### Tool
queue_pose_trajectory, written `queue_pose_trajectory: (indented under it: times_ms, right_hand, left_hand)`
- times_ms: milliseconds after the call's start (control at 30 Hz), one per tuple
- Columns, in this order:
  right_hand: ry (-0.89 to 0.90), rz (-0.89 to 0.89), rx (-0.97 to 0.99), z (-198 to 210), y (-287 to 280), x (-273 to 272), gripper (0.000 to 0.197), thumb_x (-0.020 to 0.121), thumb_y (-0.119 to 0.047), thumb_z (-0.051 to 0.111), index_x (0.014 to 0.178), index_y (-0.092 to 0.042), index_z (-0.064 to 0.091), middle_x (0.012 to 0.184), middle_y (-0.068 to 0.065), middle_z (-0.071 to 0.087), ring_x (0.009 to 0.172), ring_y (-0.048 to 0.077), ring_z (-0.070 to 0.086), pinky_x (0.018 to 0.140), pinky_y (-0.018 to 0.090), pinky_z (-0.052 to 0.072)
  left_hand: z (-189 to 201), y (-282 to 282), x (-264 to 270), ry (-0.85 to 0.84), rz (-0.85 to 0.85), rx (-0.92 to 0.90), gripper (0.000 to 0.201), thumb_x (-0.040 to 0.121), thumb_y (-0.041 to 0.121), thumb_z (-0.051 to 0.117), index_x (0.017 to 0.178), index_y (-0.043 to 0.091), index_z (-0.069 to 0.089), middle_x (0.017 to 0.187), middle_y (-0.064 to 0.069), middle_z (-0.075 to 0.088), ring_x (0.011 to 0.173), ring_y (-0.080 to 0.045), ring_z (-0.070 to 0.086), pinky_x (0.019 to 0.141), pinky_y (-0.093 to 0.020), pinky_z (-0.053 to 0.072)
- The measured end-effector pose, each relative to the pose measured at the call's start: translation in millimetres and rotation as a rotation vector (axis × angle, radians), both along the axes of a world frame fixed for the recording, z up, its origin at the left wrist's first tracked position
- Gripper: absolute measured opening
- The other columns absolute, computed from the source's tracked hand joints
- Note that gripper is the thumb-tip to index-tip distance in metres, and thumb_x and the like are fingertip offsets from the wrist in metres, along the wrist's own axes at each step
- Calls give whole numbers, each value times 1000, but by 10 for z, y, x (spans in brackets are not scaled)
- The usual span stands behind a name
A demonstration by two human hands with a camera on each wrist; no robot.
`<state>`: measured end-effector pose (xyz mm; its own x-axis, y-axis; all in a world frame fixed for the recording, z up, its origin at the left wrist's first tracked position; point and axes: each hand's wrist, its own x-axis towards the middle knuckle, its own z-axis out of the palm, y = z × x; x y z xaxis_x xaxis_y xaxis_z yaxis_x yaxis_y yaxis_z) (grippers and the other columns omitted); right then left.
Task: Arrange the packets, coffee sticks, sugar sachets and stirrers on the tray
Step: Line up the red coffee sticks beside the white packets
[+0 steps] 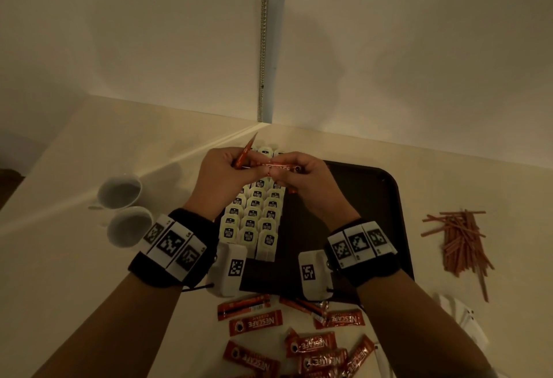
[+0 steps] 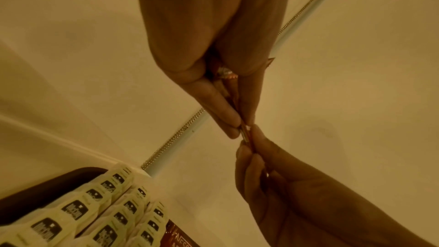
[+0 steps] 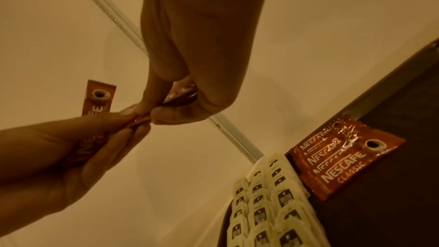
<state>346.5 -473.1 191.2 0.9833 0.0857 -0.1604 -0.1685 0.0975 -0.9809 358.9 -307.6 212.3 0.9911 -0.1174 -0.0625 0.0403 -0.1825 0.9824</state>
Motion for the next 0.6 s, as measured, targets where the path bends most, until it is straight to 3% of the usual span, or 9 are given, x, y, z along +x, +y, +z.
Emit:
queue_pose_trajectory:
  times_ms: [167, 333, 467, 600]
  right_hand:
    - [-18, -18, -31, 97, -126, -7, 16, 79, 0, 67, 94, -6, 68, 88, 10, 68, 72, 11, 65, 67, 17, 54]
    - [-49, 67, -42, 139, -145, -7, 18, 83, -2, 63, 100, -9, 66, 97, 4, 66, 81, 12, 64, 73, 19, 54]
    - [-29, 58, -64, 182, -173, -18, 16, 82, -2, 64, 95, -11, 68, 89, 4, 69, 74, 10, 67, 66, 16, 54]
    - [-2, 6, -83, 156, -266, -6, 14, 81, -3, 66, 91, -11, 69, 84, 6, 70, 67, 9, 67, 62, 16, 55]
  left_hand:
    - [-26, 52, -12, 27, 53, -62, 15, 74, 3, 77, 86, 10, 74, 86, -10, 73, 80, -29, 71, 78, -29, 58]
    - [-21, 4, -43, -19, 35, -107, 18, 70, 2, 79, 86, 9, 73, 82, -2, 74, 76, -15, 71, 72, -20, 55]
    - [-38, -18, -56, -45, 9, -113, 19, 70, 0, 78, 83, 13, 73, 76, 7, 74, 73, -8, 70, 69, -16, 53]
    - [-81, 6, -44, -11, 49, -126, 20, 69, -1, 78, 85, 10, 73, 79, 5, 74, 74, -10, 71, 72, -20, 56]
